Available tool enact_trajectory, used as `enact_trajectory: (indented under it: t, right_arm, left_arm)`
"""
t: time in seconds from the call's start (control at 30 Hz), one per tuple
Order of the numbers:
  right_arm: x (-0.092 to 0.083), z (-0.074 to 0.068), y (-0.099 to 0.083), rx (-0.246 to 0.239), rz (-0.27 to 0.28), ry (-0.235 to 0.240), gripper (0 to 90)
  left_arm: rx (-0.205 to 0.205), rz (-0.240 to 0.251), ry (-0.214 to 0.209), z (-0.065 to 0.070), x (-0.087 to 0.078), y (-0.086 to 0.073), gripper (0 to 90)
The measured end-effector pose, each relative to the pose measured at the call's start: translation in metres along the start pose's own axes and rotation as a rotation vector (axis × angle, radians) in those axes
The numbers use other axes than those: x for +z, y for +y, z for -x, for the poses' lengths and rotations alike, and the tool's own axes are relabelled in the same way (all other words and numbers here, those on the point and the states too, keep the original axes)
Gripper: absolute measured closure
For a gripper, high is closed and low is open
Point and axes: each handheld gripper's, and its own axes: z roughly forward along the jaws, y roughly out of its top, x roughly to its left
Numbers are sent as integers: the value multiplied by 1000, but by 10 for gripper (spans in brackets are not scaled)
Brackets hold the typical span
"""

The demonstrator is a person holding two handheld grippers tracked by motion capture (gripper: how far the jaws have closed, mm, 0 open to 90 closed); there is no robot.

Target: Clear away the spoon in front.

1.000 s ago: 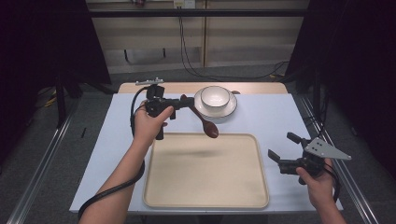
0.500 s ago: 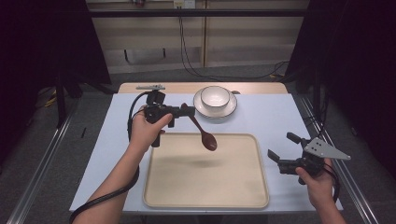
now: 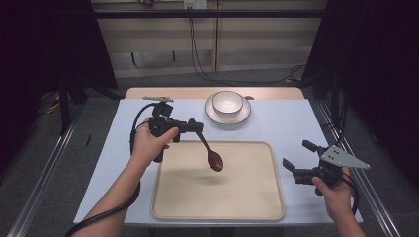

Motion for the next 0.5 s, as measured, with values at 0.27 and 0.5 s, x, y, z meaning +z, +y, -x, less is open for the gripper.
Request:
enact_trajectory:
  t: [0.27,0.5]
  right_arm:
    - [-1,1,0,-2,1,1,33]
    - [-1,1,0,-3,-6,-2,33]
  left_arm:
    - [12,-14,6,-1,0,-5,838]
    - [5,-32,6,0,2,-9,838]
